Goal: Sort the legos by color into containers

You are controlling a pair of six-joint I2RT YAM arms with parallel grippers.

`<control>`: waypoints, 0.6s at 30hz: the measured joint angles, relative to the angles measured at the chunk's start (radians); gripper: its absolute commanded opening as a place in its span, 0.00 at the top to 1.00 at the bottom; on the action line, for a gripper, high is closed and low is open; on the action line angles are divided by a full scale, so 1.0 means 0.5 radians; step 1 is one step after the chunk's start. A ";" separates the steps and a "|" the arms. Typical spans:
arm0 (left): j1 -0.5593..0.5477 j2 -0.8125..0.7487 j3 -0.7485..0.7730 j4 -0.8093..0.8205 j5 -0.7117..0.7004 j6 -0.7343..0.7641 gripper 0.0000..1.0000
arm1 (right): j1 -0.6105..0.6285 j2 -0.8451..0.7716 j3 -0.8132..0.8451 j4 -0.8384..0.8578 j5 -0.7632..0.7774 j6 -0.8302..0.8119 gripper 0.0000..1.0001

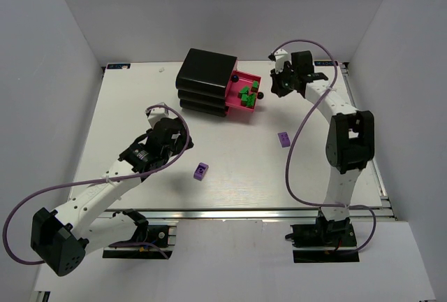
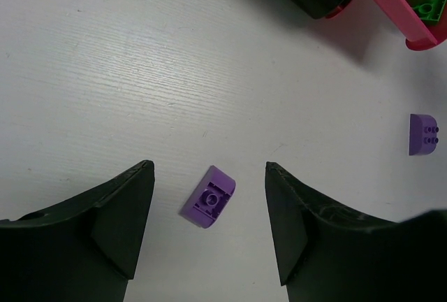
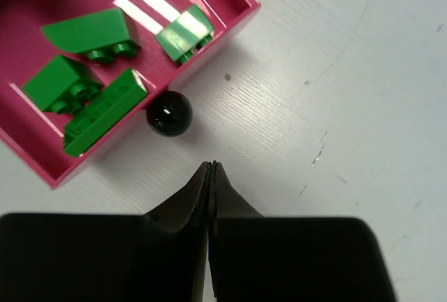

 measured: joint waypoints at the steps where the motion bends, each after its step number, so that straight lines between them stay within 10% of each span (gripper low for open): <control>1: 0.000 0.000 0.001 0.002 0.001 0.005 0.25 | 0.007 0.034 0.006 -0.008 0.031 0.027 1.00; 18: 0.000 0.008 0.082 -0.031 0.000 0.015 0.25 | 0.036 0.626 0.547 -0.011 -0.155 0.400 0.87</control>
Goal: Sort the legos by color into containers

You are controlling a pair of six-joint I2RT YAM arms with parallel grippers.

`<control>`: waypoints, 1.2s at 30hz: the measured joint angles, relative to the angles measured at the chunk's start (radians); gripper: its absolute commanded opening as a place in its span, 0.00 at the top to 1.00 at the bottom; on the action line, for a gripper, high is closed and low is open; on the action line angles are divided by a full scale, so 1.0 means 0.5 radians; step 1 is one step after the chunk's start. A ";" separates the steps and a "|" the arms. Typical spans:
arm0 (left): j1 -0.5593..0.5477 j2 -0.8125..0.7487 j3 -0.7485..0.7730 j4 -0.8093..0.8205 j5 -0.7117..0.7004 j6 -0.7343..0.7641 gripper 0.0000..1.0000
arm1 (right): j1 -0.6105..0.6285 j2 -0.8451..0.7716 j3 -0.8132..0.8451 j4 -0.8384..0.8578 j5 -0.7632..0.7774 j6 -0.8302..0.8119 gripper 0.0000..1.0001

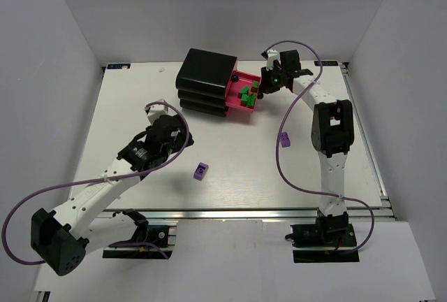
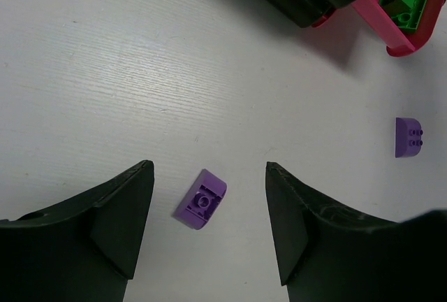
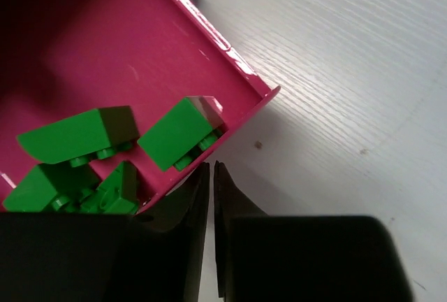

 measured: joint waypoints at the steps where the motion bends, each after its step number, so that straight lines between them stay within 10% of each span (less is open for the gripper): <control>1: 0.000 0.000 0.002 0.000 0.000 0.000 0.25 | 0.002 0.002 0.000 0.007 -0.039 0.005 0.85; 32: 0.000 0.014 0.130 -0.041 0.052 0.012 0.14 | 0.141 0.452 0.377 0.619 -0.679 0.494 0.71; 36: 0.000 0.015 0.159 -0.030 0.053 0.011 0.14 | 0.141 0.473 0.386 0.682 -0.706 0.539 0.54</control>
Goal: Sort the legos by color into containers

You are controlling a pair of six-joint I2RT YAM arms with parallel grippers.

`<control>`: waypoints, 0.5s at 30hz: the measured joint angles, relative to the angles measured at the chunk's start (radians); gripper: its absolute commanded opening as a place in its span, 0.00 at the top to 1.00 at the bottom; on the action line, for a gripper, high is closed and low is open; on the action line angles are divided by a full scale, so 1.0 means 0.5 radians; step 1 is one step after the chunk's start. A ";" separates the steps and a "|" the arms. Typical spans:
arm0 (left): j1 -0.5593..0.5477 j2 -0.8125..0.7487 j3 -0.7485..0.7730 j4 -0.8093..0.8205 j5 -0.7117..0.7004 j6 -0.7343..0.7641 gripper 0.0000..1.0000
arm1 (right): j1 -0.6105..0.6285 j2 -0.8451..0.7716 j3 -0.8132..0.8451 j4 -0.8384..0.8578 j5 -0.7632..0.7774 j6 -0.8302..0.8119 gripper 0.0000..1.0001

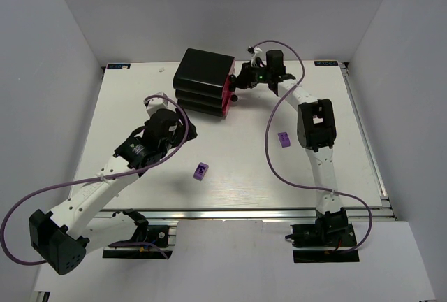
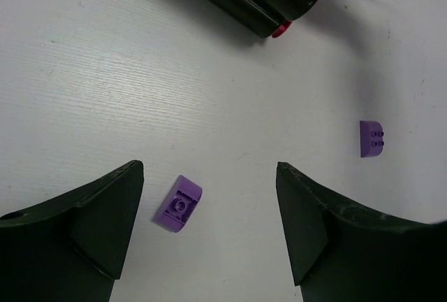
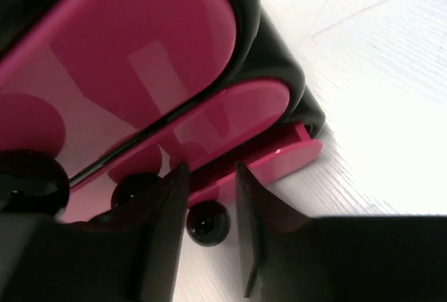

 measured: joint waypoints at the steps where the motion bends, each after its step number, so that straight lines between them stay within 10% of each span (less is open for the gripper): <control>1: 0.000 0.001 0.005 0.005 -0.001 -0.001 0.13 | -0.005 0.000 -0.005 0.019 -0.001 -0.012 0.47; 5: 0.000 0.005 0.008 0.027 0.000 -0.005 0.12 | -0.044 -0.065 -0.159 0.102 -0.028 -0.119 0.29; 15: 0.000 0.069 0.006 0.076 0.018 -0.004 0.11 | -0.110 -0.166 -0.389 -0.027 -0.121 -0.621 0.32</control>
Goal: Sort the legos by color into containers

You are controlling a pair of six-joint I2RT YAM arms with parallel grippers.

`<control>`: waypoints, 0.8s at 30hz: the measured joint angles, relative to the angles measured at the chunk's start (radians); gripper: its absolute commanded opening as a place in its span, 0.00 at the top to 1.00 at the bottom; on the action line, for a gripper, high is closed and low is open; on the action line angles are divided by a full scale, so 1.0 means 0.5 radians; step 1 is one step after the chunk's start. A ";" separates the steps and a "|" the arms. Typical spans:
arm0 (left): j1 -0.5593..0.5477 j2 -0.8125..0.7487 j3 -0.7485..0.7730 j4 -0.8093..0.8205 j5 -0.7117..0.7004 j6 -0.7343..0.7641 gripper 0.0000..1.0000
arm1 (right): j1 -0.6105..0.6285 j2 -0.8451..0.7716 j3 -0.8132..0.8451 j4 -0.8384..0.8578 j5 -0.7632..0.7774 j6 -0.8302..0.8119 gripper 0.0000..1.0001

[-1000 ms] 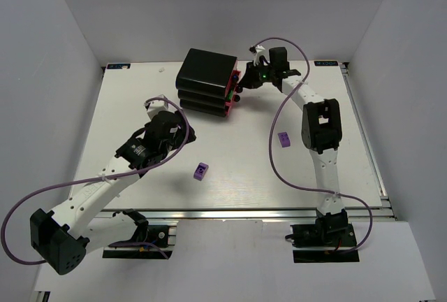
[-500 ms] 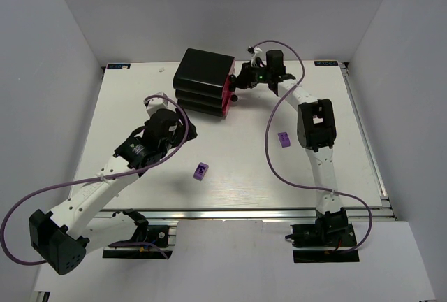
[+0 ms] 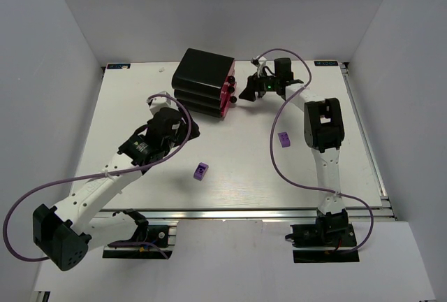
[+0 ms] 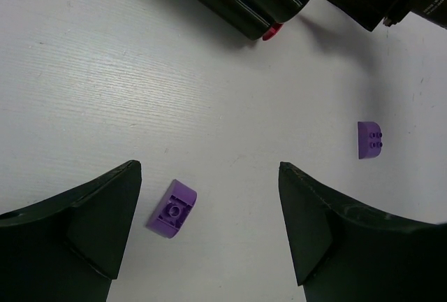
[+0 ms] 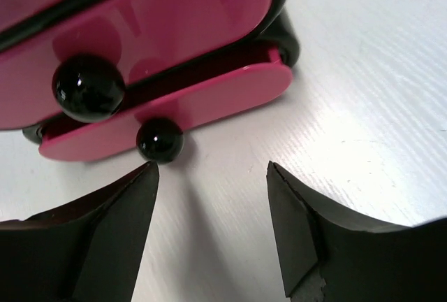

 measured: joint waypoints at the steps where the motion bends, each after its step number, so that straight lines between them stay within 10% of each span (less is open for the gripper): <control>1: 0.000 0.004 -0.001 0.000 0.002 0.000 0.11 | 0.002 0.000 -0.007 -0.011 -0.016 -0.027 0.32; 24: 0.000 -0.024 0.000 -0.024 0.005 -0.015 0.11 | 0.185 0.070 0.068 -0.011 -0.078 -0.077 0.46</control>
